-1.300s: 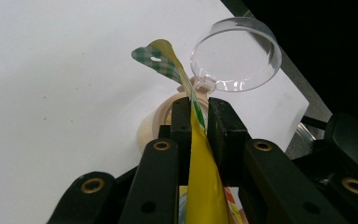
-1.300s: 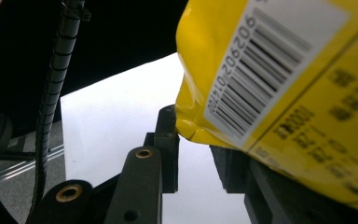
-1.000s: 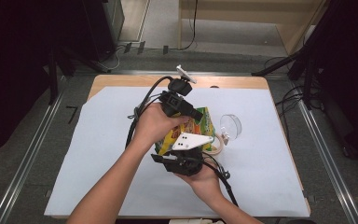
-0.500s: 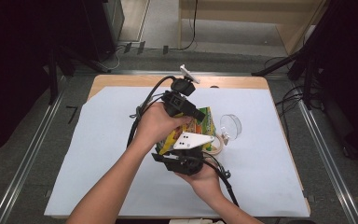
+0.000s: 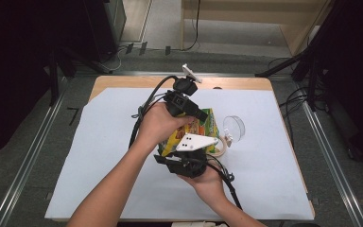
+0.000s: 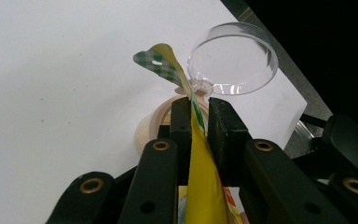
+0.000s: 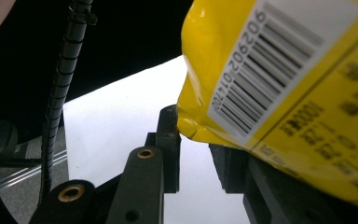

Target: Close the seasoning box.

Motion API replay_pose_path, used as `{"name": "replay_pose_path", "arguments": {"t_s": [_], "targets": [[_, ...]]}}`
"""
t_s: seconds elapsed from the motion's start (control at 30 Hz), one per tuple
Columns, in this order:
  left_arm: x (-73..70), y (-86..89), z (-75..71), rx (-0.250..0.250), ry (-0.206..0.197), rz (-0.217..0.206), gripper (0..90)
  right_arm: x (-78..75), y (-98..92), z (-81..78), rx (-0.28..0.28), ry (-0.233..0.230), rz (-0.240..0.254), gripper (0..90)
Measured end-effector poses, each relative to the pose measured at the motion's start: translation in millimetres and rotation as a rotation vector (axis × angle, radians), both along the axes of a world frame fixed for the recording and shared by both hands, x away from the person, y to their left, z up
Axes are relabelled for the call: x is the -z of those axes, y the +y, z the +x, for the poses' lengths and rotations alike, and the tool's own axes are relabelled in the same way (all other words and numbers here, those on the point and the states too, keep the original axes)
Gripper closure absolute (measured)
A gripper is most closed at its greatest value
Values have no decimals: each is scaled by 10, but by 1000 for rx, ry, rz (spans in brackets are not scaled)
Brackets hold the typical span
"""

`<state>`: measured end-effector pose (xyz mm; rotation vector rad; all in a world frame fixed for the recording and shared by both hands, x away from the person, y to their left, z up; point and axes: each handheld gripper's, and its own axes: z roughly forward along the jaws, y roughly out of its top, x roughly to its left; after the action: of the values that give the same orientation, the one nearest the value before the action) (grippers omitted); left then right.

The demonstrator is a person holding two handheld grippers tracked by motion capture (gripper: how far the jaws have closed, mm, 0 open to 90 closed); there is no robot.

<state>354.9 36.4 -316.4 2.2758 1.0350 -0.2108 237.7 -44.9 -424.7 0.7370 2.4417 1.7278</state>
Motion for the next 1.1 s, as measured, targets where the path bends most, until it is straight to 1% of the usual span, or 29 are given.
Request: {"name": "replay_pose_path", "arguments": {"t_s": [0.3,0.43,0.9,1.0,1.1], "targets": [[8,-6,11,6,3,3,808,5,-4,7,2,0,-2,750],[17,-17,20,6,5,-1,807,9,-7,14,5,8,-3,749],[8,-11,32,10,13,-13,805,0,-16,13,10,-1,-3,749],[17,-16,27,9,14,-2,805,7,-7,10,11,1,0,749],[20,-16,23,8,15,-5,806,18,-6,8,11,5,-1,750]]}}
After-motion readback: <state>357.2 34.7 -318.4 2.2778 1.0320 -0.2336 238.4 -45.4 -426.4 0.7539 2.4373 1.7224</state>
